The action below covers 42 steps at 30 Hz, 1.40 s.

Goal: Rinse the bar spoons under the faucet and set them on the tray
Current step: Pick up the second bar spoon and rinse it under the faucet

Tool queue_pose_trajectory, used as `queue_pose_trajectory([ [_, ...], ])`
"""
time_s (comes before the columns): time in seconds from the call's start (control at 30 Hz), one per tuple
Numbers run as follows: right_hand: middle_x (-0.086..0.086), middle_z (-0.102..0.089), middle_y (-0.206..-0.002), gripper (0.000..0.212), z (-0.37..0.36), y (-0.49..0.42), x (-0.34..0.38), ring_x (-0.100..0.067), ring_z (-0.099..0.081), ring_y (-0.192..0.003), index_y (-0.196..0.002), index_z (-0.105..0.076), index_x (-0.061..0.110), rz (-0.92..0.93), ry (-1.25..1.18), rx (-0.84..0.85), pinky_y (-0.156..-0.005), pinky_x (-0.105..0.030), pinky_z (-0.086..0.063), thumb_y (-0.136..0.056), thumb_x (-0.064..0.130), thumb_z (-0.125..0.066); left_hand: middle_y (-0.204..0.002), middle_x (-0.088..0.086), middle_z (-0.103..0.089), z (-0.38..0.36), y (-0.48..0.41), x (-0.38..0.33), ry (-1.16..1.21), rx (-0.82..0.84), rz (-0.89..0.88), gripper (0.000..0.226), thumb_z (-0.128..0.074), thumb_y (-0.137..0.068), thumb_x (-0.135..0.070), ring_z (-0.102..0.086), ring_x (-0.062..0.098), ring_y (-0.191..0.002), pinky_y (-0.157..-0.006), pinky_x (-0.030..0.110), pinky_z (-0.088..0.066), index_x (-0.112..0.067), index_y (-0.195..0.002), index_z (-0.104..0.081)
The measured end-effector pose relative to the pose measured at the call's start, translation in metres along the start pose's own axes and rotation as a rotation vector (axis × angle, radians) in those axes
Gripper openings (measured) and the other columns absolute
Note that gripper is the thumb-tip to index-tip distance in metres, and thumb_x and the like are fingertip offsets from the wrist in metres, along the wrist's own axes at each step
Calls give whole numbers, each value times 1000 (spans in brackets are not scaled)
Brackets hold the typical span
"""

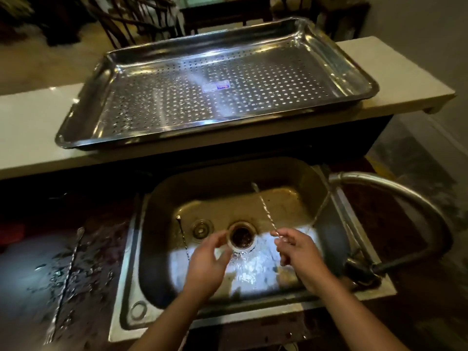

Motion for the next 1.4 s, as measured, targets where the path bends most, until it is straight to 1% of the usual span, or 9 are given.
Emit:
queue_pose_trajectory([
  [0.1,-8,-54,-62,20,-13,-1,-10,-13,-45,-44,-104,-68,6,-70,-40,4,-42,-23,-42,-94,-5,-54,-113,6,-64,53,22,43,-602,-122,-105,35,-64,-86,-30,-57,27,-108,-95,40,-44,-19,-120,-62],
  [0.2,-10,-59,-61,16,-40,-5,-15,-14,-46,-44,-103,-67,1,-137,-37,36,-42,-22,-41,-95,-4,-54,-127,15,-58,90,34,77,-818,-182,-24,51,-44,-87,-48,-48,36,-124,-109,52,-33,-17,-125,-59],
  [0.37,-18,-66,-71,10,-101,-8,-17,-14,-52,-46,-101,-64,-5,-210,21,114,-41,-20,-42,-95,-1,-57,-157,17,-22,123,42,118,-867,-196,154,74,-20,-86,-64,-10,34,-147,-117,56,-2,-23,-147,-35],
  [0.6,-11,-72,-67,9,-195,-24,-45,-17,-61,-56,-91,-62,5,-315,182,235,-37,-14,-41,-93,-2,-57,-161,7,13,121,47,147,-928,-126,145,70,-19,-92,-65,15,33,-147,-117,59,-4,-30,-152,-13],
  [0.77,-16,-70,-80,22,-242,-56,-80,-17,-49,-50,-75,-57,15,-364,366,238,-46,-24,-34,-94,4,-58,-161,8,15,119,47,152,-942,-107,151,69,-23,-93,-63,16,34,-146,-117,60,-3,-31,-152,-9],
  [0.97,-8,-60,-64,24,-276,-80,-103,-15,-52,-40,-72,-60,13,-415,505,224,-37,-17,-36,-90,-2,-57,-162,7,12,120,47,151,-916,-121,165,71,-29,-92,-61,12,32,-147,-116,60,-9,-31,-152,-9],
  [1.1,-13,-64,-76,24,-298,-90,-114,-25,-60,-62,-78,-61,13,-432,509,272,-51,-26,-43,-93,-1,-49,-161,5,15,121,46,152,-894,-123,177,70,-26,-90,-63,16,30,-147,-116,59,-6,-37,-151,-4],
  [1.23,-15,-70,-99,22,-308,-98,-120,-24,-64,-85,-109,-70,5,-385,594,309,-74,-35,-55,-92,6,-57,-160,2,19,121,46,151,-887,-134,181,70,-24,-89,-63,20,28,-146,-116,58,-2,-41,-150,4],
  [1.4,-18,-72,-108,23,-299,-91,-112,-34,-68,-96,-109,-73,6,-340,481,237,-85,-42,-55,-91,0,-60,-162,6,8,121,47,149,-897,-134,169,68,-33,-89,-60,9,31,-148,-115,58,-8,-38,-151,-14],
])
Point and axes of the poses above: each hand's wrist, its own y-axis away from the middle knuckle, its own z-axis out of the back of the hand, x = y × z, the point moved 10 cm from there along -y, towards the middle knuckle
